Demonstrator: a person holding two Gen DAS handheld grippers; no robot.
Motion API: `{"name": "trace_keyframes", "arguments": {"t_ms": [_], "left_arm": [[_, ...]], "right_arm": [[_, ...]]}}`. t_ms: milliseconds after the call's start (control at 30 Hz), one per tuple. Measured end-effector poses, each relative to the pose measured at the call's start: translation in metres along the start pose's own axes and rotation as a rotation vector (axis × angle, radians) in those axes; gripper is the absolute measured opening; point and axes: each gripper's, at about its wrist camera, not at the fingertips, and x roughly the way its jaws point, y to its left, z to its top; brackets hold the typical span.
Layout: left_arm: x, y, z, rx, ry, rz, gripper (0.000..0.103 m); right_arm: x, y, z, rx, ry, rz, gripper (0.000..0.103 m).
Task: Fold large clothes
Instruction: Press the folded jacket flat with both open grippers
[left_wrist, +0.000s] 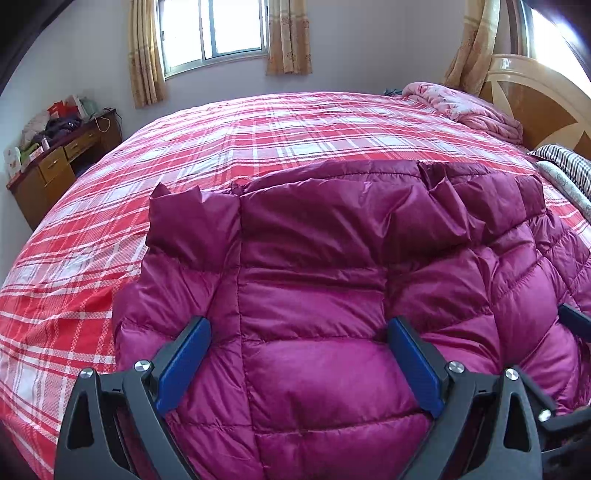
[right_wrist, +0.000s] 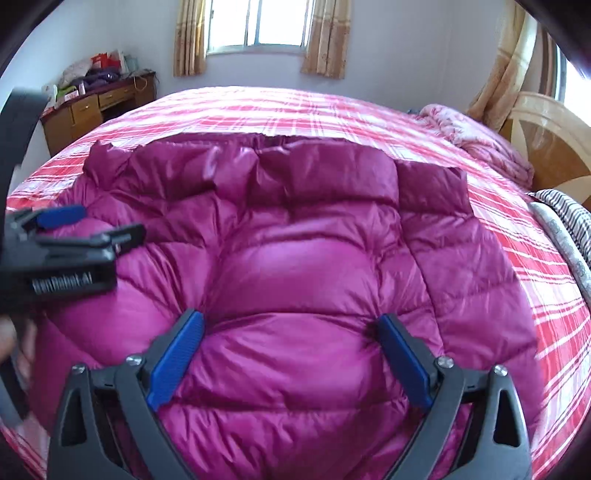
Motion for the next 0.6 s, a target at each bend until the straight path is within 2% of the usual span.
{"name": "trace_keyframes", "arguments": {"t_ms": [300, 433, 600], "left_arm": [[-0.025, -0.001, -0.022, -0.033, -0.038, -0.002, 0.097], [-0.036, 0.006, -0.031, -0.039, -0.045, -0.016, 0.097], [-0.072, 0.027, -0.051, -0.115, -0.103, -0.035, 0.097]], "right_arm": [[0.003, -0.002, 0.007, 0.015, 0.019, 0.008, 0.100], [-0.016, -0.008, 0.000, 0.049, 0.009, 0.047, 0.100], [-0.039, -0.004, -0.021, 0.062, -0.018, 0.076, 0.100]]}}
